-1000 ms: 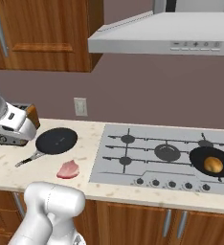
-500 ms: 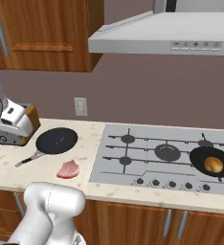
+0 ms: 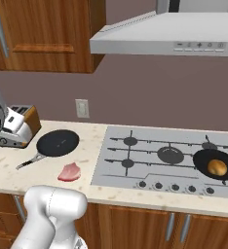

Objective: Place both pans onto different burners. Then place the potato and the steak on different pans.

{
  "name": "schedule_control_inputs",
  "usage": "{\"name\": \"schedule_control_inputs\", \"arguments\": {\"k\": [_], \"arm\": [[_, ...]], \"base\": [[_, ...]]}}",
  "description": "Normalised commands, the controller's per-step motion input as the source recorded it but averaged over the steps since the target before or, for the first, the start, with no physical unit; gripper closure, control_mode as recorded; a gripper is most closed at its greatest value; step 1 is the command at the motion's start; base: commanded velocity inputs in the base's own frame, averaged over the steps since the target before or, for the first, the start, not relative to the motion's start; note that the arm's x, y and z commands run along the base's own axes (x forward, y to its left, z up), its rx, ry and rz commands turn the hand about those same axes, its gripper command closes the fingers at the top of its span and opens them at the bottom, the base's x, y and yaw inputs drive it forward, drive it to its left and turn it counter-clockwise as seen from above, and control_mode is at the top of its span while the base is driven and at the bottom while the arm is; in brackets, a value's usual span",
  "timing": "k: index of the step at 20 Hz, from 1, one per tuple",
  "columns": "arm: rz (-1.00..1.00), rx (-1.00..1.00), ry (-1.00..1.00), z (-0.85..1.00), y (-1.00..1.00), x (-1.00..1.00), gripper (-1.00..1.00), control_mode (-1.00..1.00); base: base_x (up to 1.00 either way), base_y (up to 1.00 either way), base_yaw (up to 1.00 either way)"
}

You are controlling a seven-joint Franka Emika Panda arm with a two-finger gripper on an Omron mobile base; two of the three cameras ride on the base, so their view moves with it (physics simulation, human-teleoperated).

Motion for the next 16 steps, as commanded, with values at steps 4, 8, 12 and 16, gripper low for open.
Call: {"name": "schedule_control_inputs", "arguments": {"k": [4,8,12,16], "arm": [[0.0,0.05,-0.02,-0.04,0.24,0.2,-1.0,-1.0],[-0.06,-0.02,-0.01,-0.06,0.25,0.14,-1.0,-1.0],[-0.09,-0.01,0.0,-0.21,0.16,0.2,-1.0,-1.0],[-0.08,0.0,0.01,-0.32,0.08,0.26,-1.0,-1.0]], "base": [[0.0,0.0,0.0],[0.0,0.0,0.0],[0.0,0.0,0.0],[0.0,0.0,0.0]]}}
